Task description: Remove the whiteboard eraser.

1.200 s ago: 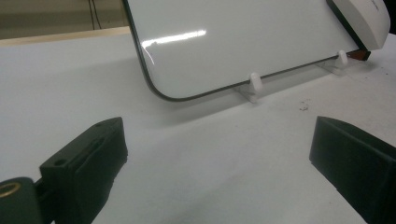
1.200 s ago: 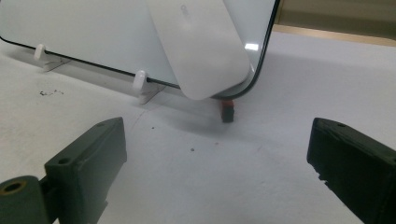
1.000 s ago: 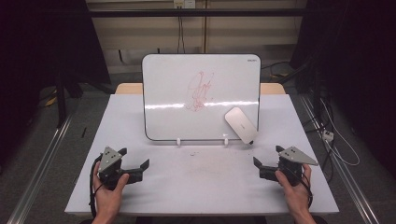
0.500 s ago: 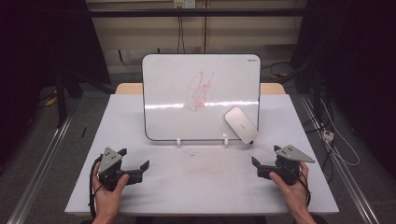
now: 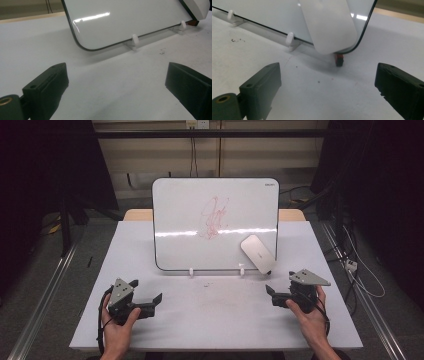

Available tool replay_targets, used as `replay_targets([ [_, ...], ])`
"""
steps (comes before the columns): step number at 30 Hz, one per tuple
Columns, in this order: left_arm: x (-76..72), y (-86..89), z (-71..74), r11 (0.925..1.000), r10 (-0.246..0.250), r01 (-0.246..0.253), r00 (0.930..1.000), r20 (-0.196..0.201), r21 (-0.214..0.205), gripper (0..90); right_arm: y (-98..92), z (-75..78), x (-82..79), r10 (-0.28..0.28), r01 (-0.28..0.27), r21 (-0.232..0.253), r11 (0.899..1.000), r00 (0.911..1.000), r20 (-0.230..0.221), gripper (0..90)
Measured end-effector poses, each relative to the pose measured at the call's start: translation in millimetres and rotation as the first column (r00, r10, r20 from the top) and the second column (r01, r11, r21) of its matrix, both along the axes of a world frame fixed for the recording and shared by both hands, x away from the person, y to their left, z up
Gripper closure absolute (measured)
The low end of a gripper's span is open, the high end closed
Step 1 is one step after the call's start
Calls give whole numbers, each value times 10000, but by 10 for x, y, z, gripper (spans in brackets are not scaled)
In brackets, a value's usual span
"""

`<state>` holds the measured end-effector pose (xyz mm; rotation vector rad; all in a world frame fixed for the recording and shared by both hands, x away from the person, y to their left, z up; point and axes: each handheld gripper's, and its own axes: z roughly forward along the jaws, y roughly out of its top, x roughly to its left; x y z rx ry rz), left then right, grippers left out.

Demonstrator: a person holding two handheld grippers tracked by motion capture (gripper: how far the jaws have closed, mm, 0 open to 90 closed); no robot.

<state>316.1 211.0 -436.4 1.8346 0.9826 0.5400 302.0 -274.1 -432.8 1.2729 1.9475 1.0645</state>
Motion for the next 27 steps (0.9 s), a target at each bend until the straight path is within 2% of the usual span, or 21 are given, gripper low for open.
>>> replay_targets([
  [1,-2,3,2,10000,14,-14,10000,12,2,44,0,0,0,0,0,0,10000,10000,0,56],
  [2,-4,8,4,10000,-14,14,10000,13,49,44,24,12,14,26,-23,-196,9998,9999,165,57],
  [8,-15,18,1,9999,1,-1,10000,-13,-118,44,90,45,65,225,-218,-362,9991,9996,197,56],
  [10,-16,28,12,10000,-25,25,10000,54,2,44,108,73,98,359,-355,-348,9988,9993,104,59],
  [13,-19,28,15,10000,-13,13,10000,85,5,44,137,140,158,386,-401,-501,9979,9988,-303,72],
  [20,-17,35,12,9999,15,-14,10000,61,-103,44,231,235,293,279,-299,-1271,9914,9995,-175,52],
  [27,-16,29,13,10000,-60,60,10000,47,-11,44,278,284,395,242,-260,-1215,9923,9996,-157,45],
])
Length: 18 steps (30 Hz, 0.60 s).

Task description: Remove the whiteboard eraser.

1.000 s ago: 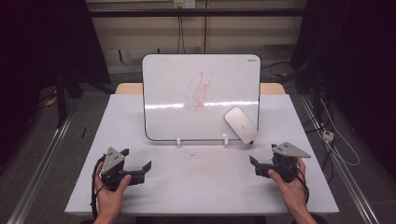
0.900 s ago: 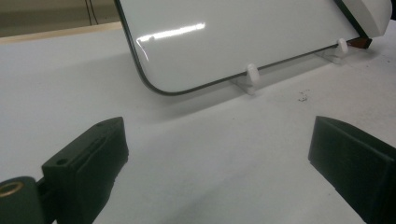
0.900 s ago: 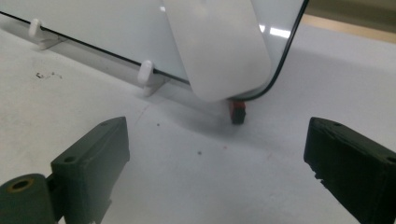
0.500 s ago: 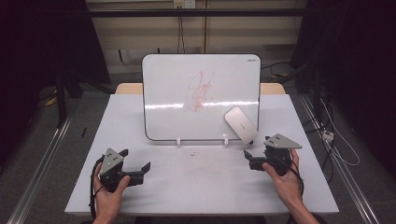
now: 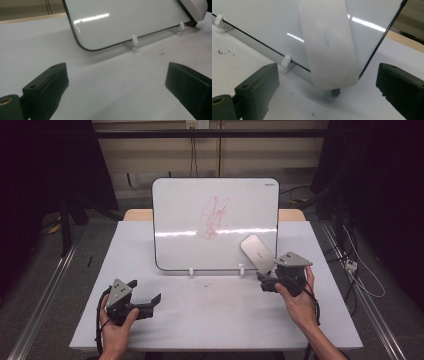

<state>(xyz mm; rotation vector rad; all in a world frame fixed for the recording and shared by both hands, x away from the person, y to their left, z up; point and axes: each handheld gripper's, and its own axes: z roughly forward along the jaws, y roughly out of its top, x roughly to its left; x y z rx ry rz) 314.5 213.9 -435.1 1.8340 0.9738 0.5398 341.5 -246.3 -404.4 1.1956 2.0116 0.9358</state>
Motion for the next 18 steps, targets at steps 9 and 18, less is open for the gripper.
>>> replay_targets([
  [9,-2,10,-1,10000,41,-41,10000,-13,-34,44,133,55,156,66,-2,-586,9983,9939,1104,30],
  [18,4,-17,-13,10000,-68,68,10000,-46,-1,44,228,27,325,-129,198,-1057,9942,9977,663,65],
])
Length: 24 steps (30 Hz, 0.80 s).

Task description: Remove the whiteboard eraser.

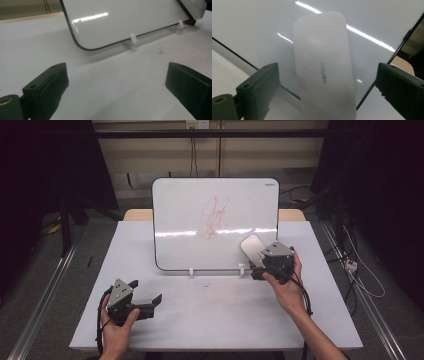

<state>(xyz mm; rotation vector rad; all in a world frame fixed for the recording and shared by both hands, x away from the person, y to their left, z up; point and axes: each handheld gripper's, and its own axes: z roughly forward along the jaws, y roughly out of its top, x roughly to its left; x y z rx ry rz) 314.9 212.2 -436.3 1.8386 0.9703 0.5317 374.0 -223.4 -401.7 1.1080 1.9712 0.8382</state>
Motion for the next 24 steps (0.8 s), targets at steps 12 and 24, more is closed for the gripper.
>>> replay_targets([
  [12,-1,22,4,10000,21,-21,10000,-19,18,44,52,-149,24,201,-179,-946,9954,9996,222,113],
  [24,5,16,0,10000,-38,38,10000,-36,45,44,118,-262,108,69,-22,-1462,9893,9995,316,259],
])
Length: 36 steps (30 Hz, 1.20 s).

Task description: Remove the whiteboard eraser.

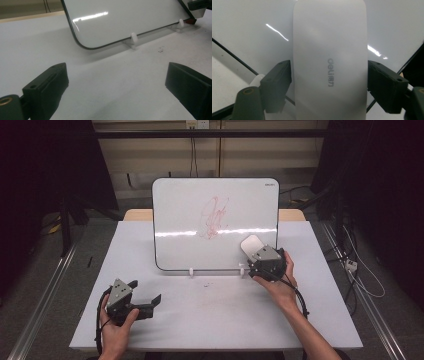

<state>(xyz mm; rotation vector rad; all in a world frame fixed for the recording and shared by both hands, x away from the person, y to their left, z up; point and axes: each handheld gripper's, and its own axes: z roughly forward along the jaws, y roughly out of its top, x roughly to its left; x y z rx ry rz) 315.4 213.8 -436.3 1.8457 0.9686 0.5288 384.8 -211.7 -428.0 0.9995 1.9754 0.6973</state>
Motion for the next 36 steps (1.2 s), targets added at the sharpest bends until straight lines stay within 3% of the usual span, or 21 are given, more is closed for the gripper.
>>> replay_targets([
  [3,1,-7,2,10000,-53,52,10000,13,17,44,-8,2,5,-49,49,41,10000,10000,-14,303],
  [8,0,-13,5,9999,-77,77,10000,32,68,44,18,15,19,-108,105,-217,9997,9999,-108,306],
  [20,17,2,-13,9999,-85,85,9999,-62,122,44,9,38,28,-109,105,-119,9999,9994,-322,315],
  [28,-2,-8,-8,9999,-39,39,10000,-31,99,44,-32,66,39,15,1,307,9995,9985,-538,316],
  [36,-4,21,-6,10000,67,-67,10000,-3,45,44,-121,99,49,126,-26,1239,9923,9967,-798,316],
])
